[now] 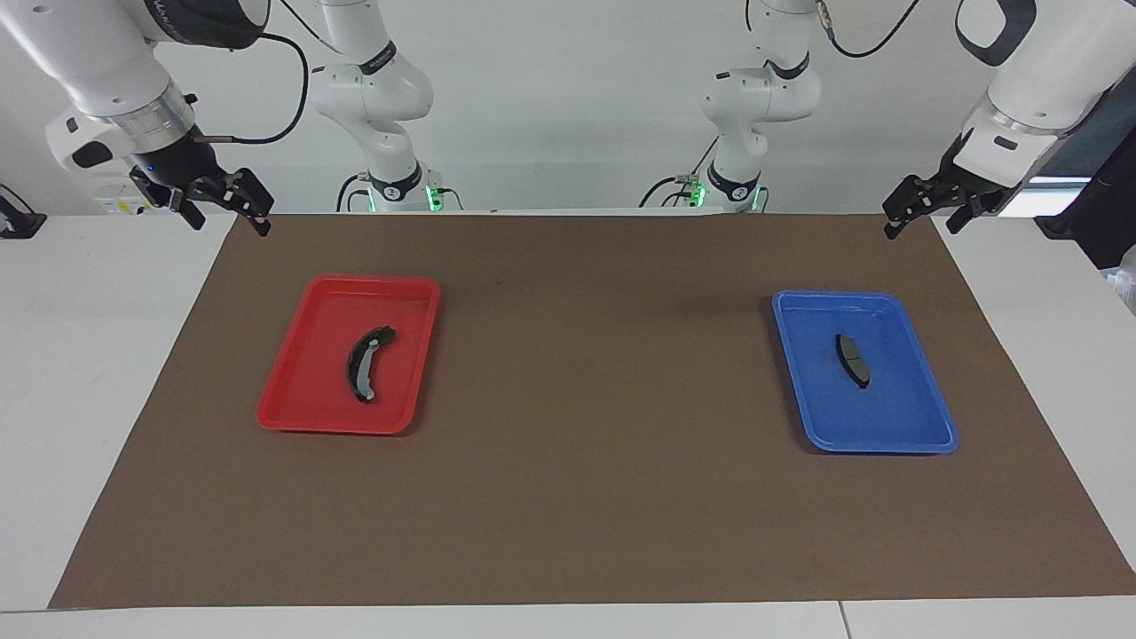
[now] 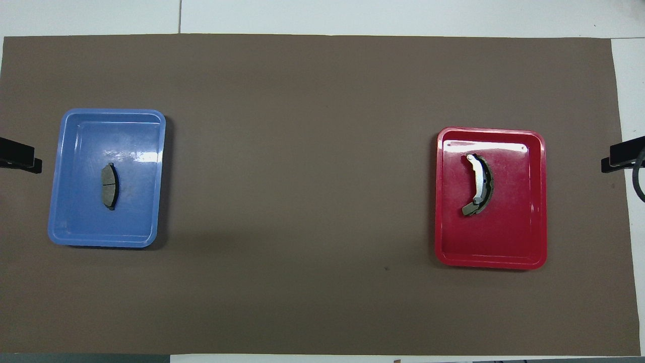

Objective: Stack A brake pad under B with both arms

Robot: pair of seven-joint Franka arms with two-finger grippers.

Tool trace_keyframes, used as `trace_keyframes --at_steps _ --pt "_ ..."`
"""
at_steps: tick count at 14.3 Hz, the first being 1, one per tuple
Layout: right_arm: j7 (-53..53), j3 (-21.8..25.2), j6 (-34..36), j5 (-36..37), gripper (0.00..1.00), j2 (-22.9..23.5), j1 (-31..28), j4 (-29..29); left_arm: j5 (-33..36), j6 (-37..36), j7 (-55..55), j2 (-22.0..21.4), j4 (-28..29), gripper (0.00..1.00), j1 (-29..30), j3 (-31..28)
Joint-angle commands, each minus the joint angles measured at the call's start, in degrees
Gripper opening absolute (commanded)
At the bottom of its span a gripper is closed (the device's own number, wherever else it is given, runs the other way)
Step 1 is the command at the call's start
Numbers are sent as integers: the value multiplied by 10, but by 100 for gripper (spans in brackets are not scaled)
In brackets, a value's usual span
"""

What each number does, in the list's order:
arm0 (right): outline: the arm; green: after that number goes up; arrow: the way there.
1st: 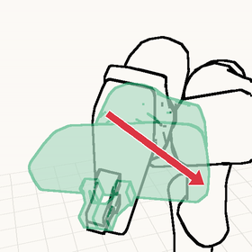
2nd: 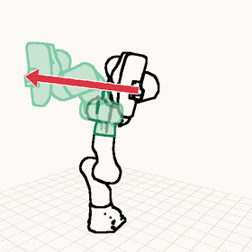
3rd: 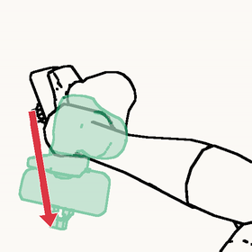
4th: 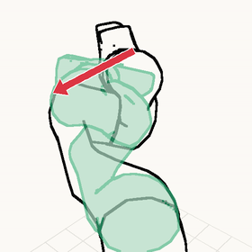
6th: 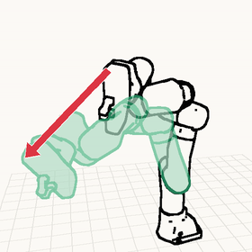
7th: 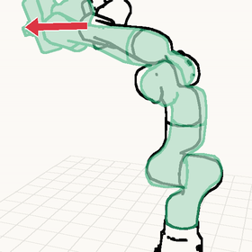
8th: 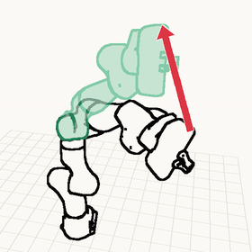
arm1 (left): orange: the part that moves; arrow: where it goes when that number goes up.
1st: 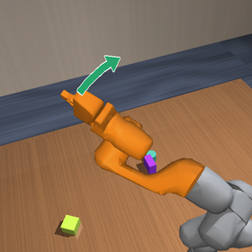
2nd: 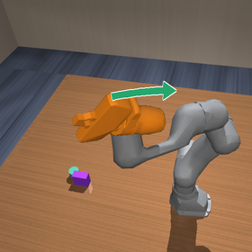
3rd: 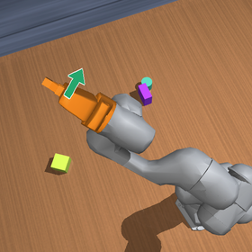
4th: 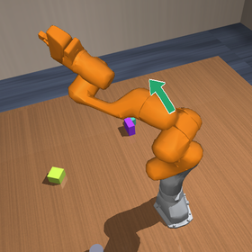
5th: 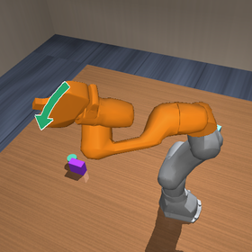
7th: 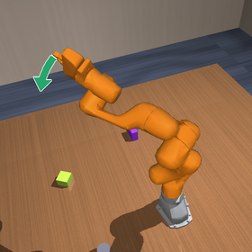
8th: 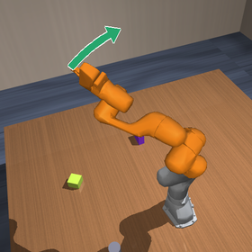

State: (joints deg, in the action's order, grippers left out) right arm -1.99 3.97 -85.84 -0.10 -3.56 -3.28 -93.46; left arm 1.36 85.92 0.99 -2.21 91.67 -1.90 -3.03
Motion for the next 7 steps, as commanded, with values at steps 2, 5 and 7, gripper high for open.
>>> trace_keyframes --at_steps 2,5,7 --pt "14 2 5 -2 100 -6 -1 -1 5 4 -12 -3 1 100 1 -1" --pt "12 2 1 -2 100 -2 0 -1 5 6 -10 -3 1 100 -3 0" --pt "14 2 -13 -2 100 -2 -1 -1 5 0 -11 -4 4 100 -3 0"
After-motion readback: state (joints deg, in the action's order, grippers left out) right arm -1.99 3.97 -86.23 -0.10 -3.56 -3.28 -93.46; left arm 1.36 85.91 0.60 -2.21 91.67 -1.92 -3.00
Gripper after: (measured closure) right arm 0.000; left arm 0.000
